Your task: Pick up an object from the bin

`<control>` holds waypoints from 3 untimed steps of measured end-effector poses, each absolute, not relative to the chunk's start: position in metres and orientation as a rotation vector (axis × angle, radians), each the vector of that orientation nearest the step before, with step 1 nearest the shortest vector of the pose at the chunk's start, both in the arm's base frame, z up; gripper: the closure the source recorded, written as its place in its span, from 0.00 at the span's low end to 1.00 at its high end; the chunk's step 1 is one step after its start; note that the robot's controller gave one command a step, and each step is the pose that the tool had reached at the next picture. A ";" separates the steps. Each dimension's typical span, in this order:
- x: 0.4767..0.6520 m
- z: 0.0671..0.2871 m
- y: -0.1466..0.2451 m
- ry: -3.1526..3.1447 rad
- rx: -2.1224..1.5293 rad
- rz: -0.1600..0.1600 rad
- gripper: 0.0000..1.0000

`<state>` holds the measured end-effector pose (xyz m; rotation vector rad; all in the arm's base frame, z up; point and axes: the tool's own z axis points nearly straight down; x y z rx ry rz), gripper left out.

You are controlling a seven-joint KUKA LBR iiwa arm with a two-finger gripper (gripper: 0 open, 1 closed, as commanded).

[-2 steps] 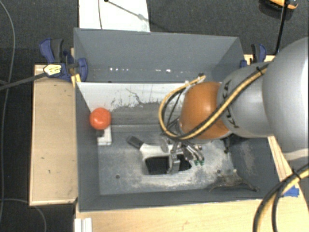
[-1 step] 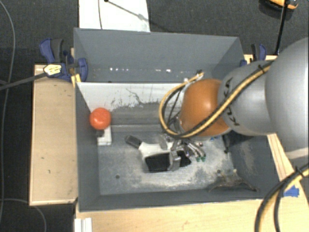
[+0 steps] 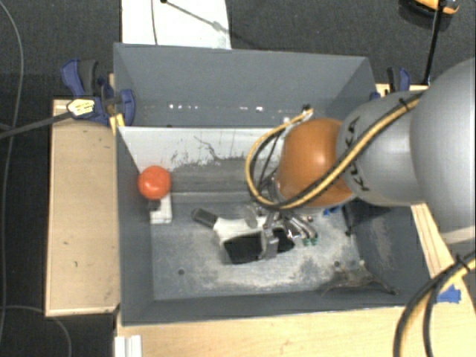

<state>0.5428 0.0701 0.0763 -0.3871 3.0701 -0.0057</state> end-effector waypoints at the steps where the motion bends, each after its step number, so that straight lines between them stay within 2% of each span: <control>1: 0.552 0.075 0.070 3.066 -0.425 -0.006 1.00; 3: 0.563 0.075 0.077 3.058 -0.422 -0.009 1.00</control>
Offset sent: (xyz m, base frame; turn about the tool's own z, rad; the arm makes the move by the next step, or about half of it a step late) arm 0.0195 0.0102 -0.0063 -0.0069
